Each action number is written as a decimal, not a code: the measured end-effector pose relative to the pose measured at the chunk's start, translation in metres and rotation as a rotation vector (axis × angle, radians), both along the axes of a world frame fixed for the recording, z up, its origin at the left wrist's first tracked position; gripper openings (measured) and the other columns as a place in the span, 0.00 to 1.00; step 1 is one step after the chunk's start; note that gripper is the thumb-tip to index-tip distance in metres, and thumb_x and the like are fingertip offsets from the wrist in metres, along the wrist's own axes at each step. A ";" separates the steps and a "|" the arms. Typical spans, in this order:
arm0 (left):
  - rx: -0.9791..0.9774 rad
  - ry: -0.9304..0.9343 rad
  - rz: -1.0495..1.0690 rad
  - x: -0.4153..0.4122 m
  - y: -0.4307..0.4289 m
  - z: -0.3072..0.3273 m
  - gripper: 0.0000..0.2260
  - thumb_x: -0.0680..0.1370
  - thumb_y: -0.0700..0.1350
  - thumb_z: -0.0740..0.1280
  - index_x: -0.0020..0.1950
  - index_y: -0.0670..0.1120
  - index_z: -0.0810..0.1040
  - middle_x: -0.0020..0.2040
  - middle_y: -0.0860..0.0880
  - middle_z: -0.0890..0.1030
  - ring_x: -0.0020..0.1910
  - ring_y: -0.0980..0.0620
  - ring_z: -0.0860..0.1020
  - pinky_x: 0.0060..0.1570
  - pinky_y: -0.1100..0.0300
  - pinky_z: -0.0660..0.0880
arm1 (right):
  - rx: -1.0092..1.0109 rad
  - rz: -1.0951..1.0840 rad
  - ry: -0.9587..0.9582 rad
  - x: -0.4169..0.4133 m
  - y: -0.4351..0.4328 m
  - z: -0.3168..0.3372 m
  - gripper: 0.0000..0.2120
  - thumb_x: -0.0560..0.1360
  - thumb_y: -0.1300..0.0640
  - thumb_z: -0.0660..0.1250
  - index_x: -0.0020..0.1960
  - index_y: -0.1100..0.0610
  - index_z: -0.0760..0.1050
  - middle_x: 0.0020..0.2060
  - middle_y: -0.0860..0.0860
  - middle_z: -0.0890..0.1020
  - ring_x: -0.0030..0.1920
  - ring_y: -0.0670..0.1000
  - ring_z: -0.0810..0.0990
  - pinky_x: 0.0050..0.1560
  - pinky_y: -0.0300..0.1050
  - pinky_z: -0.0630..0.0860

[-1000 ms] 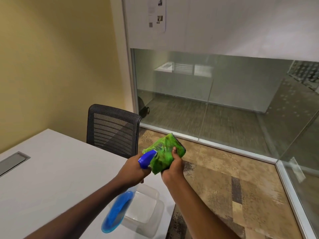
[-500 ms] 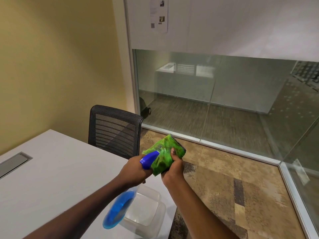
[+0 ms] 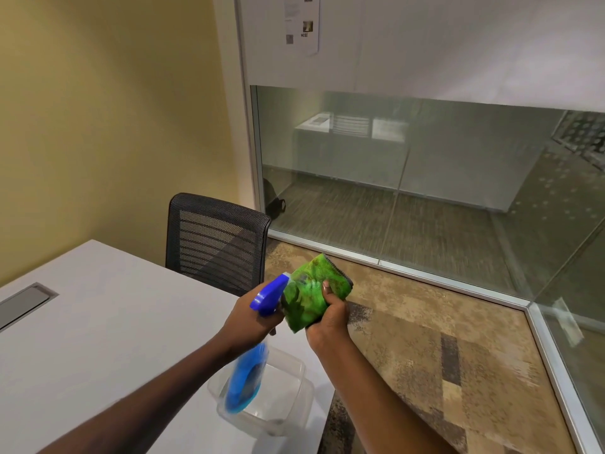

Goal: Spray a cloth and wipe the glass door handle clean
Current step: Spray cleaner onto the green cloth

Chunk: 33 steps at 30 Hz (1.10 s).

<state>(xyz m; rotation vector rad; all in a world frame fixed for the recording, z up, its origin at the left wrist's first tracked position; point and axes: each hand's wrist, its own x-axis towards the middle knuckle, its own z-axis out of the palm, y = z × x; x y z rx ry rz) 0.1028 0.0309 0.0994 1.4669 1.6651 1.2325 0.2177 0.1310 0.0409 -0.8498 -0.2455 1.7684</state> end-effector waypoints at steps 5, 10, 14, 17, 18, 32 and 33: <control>0.080 -0.096 -0.033 -0.009 -0.001 -0.017 0.13 0.71 0.46 0.68 0.54 0.52 0.74 0.43 0.49 0.82 0.38 0.46 0.82 0.39 0.58 0.81 | -0.018 -0.013 -0.008 0.001 0.001 -0.009 0.23 0.71 0.59 0.71 0.65 0.58 0.74 0.57 0.61 0.82 0.56 0.64 0.81 0.58 0.68 0.75; 0.078 -0.152 -0.049 -0.021 0.002 -0.048 0.15 0.74 0.38 0.69 0.57 0.52 0.74 0.47 0.55 0.83 0.45 0.43 0.82 0.43 0.59 0.81 | -0.028 -0.024 -0.017 0.003 0.001 -0.021 0.21 0.72 0.62 0.70 0.65 0.58 0.75 0.58 0.60 0.82 0.57 0.64 0.80 0.60 0.68 0.74; 0.033 -0.198 -0.010 -0.030 0.004 -0.073 0.15 0.71 0.42 0.69 0.57 0.50 0.75 0.45 0.48 0.83 0.46 0.43 0.83 0.49 0.55 0.81 | -0.062 -0.011 -0.025 -0.002 0.000 -0.033 0.27 0.67 0.61 0.72 0.66 0.58 0.74 0.60 0.60 0.81 0.57 0.65 0.80 0.60 0.69 0.73; 0.007 -0.182 0.011 -0.035 0.006 -0.089 0.15 0.71 0.43 0.70 0.57 0.53 0.76 0.48 0.52 0.83 0.49 0.48 0.81 0.53 0.57 0.79 | -0.085 -0.022 -0.027 -0.004 0.000 -0.041 0.24 0.69 0.66 0.70 0.65 0.58 0.75 0.59 0.60 0.81 0.57 0.65 0.80 0.59 0.71 0.73; 0.005 -0.179 0.015 -0.037 0.006 -0.093 0.15 0.72 0.42 0.70 0.57 0.54 0.76 0.48 0.53 0.83 0.50 0.49 0.81 0.53 0.57 0.79 | -0.086 -0.025 -0.028 -0.004 -0.001 -0.042 0.24 0.69 0.67 0.70 0.65 0.59 0.75 0.59 0.60 0.81 0.57 0.65 0.80 0.59 0.71 0.73; 0.017 -0.063 0.076 -0.068 0.009 -0.121 0.16 0.71 0.46 0.70 0.56 0.57 0.74 0.50 0.60 0.80 0.51 0.54 0.79 0.54 0.55 0.77 | -0.144 -0.033 -0.015 -0.015 -0.010 -0.052 0.29 0.67 0.74 0.67 0.66 0.60 0.73 0.61 0.61 0.80 0.58 0.65 0.79 0.57 0.68 0.75; 0.020 -0.057 0.087 -0.070 0.009 -0.124 0.16 0.71 0.46 0.70 0.57 0.58 0.74 0.51 0.60 0.80 0.52 0.54 0.79 0.55 0.54 0.77 | -0.149 -0.032 -0.011 -0.015 -0.010 -0.053 0.29 0.67 0.75 0.66 0.66 0.60 0.73 0.61 0.61 0.79 0.58 0.65 0.79 0.56 0.67 0.75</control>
